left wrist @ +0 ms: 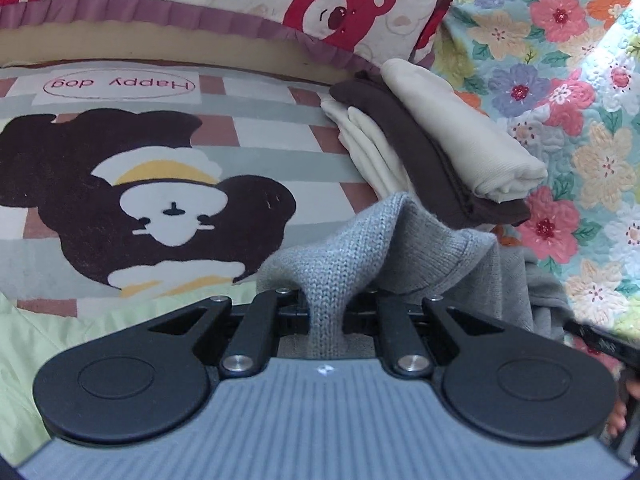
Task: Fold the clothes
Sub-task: 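Lift the grey sweater with both grippers and shake it out in the air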
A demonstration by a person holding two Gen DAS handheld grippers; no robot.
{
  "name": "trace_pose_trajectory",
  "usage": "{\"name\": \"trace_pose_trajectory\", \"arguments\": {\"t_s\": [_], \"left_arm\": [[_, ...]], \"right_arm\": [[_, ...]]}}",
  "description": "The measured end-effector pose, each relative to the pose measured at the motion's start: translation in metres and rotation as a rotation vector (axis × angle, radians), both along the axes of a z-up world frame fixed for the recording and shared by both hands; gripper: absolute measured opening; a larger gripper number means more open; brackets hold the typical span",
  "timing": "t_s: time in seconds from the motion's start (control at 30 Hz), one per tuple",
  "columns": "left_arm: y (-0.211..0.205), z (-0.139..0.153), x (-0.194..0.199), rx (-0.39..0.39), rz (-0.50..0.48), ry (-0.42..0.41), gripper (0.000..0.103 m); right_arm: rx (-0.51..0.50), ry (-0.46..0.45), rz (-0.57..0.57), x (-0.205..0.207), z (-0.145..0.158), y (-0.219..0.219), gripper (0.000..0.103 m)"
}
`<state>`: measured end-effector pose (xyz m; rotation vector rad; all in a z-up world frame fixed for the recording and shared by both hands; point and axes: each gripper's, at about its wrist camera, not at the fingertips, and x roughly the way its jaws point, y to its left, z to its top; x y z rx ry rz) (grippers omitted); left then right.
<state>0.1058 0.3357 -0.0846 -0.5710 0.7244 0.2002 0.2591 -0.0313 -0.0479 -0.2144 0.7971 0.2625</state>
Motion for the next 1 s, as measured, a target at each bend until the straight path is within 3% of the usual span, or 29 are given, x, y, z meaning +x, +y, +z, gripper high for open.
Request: {"name": "trace_pose_trajectory", "arguments": {"t_s": [0.07, 0.17, 0.23, 0.27, 0.3, 0.33, 0.37, 0.4, 0.47, 0.63, 0.67, 0.7, 0.77, 0.9, 1.0], "left_arm": [[-0.002, 0.000, -0.001, -0.002, -0.015, -0.002, 0.009], [-0.003, -0.003, -0.001, -0.011, -0.042, 0.003, 0.012], [-0.002, -0.010, 0.001, -0.057, -0.054, 0.014, 0.023], [-0.002, -0.014, 0.003, -0.085, -0.062, 0.019, 0.042], [-0.002, -0.020, 0.005, -0.112, -0.073, 0.028, 0.053], [-0.002, -0.028, 0.009, -0.131, -0.083, 0.046, 0.056], [-0.004, -0.036, 0.013, -0.136, -0.095, 0.070, 0.060], [-0.005, -0.039, 0.015, -0.120, -0.101, 0.078, 0.061], [-0.004, -0.038, 0.014, -0.067, -0.094, 0.068, 0.061], [-0.002, -0.035, 0.013, 0.066, -0.076, 0.042, 0.056], [-0.001, -0.035, 0.012, 0.093, -0.072, 0.037, 0.043], [-0.001, -0.034, 0.012, 0.119, -0.069, 0.032, 0.020], [0.000, -0.033, 0.011, 0.173, -0.062, 0.022, 0.005], [0.003, -0.025, 0.008, 0.272, -0.041, -0.004, 0.004], [0.009, 0.015, -0.014, 0.339, 0.009, -0.069, 0.004]], "right_arm": [[-0.061, -0.027, 0.059, 0.016, -0.003, 0.007, 0.073], [-0.090, 0.052, 0.085, 0.054, -0.028, 0.012, 0.079], [-0.036, 0.088, 0.055, 0.069, -0.043, 0.010, 0.081], [-0.010, 0.105, 0.040, 0.076, -0.050, 0.009, 0.081], [0.022, 0.115, 0.030, 0.082, -0.056, 0.009, 0.073], [0.072, 0.102, 0.037, 0.080, -0.057, 0.009, 0.043], [0.121, 0.096, 0.049, 0.077, -0.056, 0.009, 0.026], [0.159, 0.082, 0.045, 0.070, -0.054, 0.010, 0.018], [0.191, 0.030, 0.025, 0.056, -0.045, 0.012, 0.016], [0.227, -0.117, 0.026, 0.011, 0.000, 0.011, 0.014], [0.212, -0.154, 0.033, 0.002, 0.010, 0.012, 0.013], [0.194, -0.191, 0.039, -0.006, 0.019, 0.013, 0.013], [0.142, -0.266, 0.044, -0.016, 0.037, 0.016, 0.013], [0.143, -0.369, 0.082, -0.025, 0.073, 0.023, 0.012], [0.151, -0.410, 0.122, -0.035, 0.102, 0.033, 0.012]]}}
